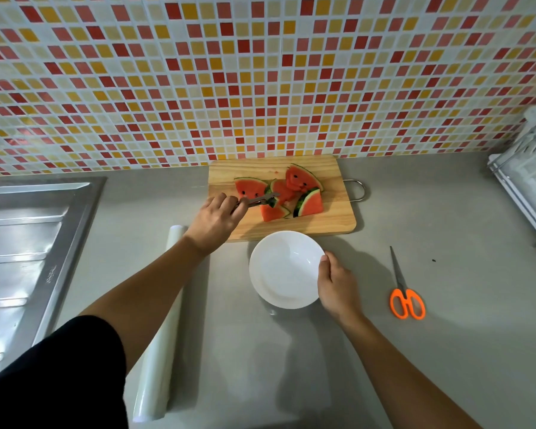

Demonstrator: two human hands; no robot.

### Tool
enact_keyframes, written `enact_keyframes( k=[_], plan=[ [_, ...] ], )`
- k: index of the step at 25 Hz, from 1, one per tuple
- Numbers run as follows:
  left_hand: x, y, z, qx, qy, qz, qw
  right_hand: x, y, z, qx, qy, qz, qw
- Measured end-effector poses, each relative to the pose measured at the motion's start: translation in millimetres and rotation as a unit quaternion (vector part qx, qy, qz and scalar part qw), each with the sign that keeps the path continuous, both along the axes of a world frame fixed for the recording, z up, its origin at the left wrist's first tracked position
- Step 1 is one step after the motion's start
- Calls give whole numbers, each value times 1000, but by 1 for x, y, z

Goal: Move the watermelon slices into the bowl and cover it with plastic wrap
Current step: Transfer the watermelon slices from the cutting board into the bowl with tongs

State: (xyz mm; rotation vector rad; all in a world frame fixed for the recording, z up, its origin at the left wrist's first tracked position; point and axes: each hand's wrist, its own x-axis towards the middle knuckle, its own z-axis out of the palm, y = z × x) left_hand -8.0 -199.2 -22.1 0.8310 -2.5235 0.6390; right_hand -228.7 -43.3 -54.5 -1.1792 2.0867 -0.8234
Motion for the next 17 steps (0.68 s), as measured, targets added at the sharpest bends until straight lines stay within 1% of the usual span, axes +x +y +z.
enact_keyframes(
  k=[4,9,13,17],
  plan=[
    [21,21,14,-10,42,5,999,2,0,-1,-6,-3,-16,1000],
    [48,78,28,-2,107,-66,992,2,1,0,6,-54,-23,998],
    [55,113,23,22,76,-112,991,1,0,3,32,-83,-27,996],
    [44,108,22,27,25,-131,991,-1,0,3,38,-76,-13,996]
  ],
)
